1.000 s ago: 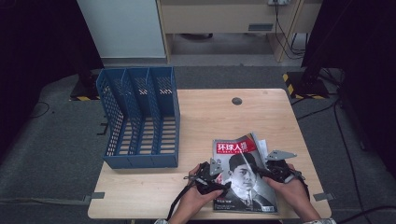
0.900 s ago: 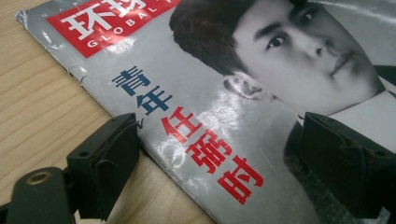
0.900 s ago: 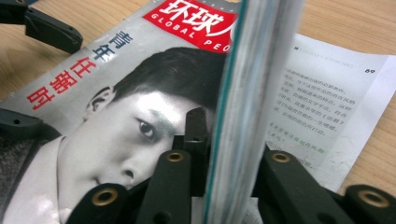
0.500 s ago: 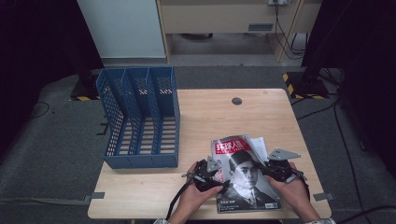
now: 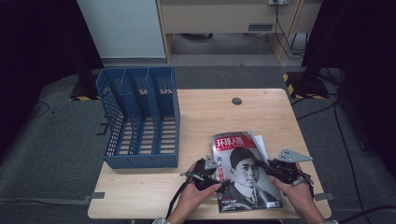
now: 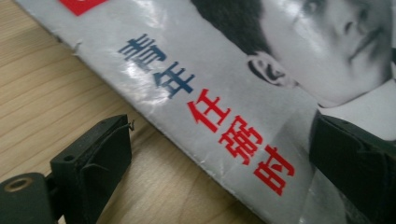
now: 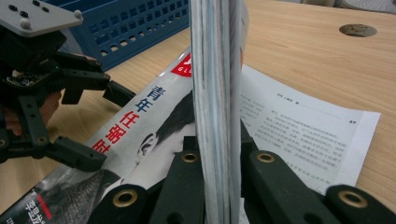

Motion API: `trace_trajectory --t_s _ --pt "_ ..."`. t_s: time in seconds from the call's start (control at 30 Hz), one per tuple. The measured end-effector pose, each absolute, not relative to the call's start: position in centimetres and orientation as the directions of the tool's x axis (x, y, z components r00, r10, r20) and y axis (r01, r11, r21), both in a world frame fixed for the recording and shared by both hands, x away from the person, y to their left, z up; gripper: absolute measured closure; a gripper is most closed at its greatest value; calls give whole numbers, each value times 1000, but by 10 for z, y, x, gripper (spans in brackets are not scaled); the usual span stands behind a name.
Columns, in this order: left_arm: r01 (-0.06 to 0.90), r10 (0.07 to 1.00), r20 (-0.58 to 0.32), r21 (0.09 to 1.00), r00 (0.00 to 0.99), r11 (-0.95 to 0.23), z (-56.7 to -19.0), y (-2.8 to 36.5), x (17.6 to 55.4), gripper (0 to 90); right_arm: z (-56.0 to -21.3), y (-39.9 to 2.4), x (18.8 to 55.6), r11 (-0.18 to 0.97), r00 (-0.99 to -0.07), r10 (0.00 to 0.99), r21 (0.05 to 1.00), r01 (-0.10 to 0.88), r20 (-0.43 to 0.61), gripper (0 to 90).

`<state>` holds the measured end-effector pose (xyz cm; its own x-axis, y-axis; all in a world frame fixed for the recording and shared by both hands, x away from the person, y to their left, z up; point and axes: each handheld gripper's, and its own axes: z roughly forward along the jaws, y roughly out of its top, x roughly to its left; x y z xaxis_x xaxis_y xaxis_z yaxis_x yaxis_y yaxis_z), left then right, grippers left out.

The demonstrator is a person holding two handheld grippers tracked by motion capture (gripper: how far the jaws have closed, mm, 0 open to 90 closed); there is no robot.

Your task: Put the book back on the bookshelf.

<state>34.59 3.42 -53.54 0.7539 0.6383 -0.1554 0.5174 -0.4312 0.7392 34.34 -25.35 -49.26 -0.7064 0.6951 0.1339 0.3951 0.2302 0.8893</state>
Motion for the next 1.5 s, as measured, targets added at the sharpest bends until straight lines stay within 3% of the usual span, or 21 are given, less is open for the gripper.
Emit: trace_trajectory --t_s 0.27,0.4,0.6,0.73,0.83,1.1,1.37,1.5 --pt "492 607 -138 736 782 -466 -536 29 344 53 -504 -252 349 231 -683 713 865 444 160 874" --pt "485 613 -119 734 781 -476 -535 28 343 73 -511 -247 353 273 -666 732 835 477 142 807" --pt "471 621 -82 730 780 -495 -535 25 341 90 -520 -246 359 314 -623 774 788 530 110 577" --pt "465 619 -73 729 782 -502 -535 25 341 94 -524 -249 362 324 -566 819 735 596 98 292" --pt "462 619 -68 730 782 -504 -535 25 341 101 -524 -255 363 329 -527 847 718 613 62 179" --pt "462 620 -70 733 781 -499 -535 26 341 123 -526 -264 359 314 -503 859 675 668 97 119" --pt "460 628 -67 741 775 -489 -535 27 343 187 -526 -262 356 326 -513 853 672 665 93 298" --pt "461 632 -70 746 772 -481 -535 28 345 232 -525 -263 354 321 -504 859 674 666 89 338"
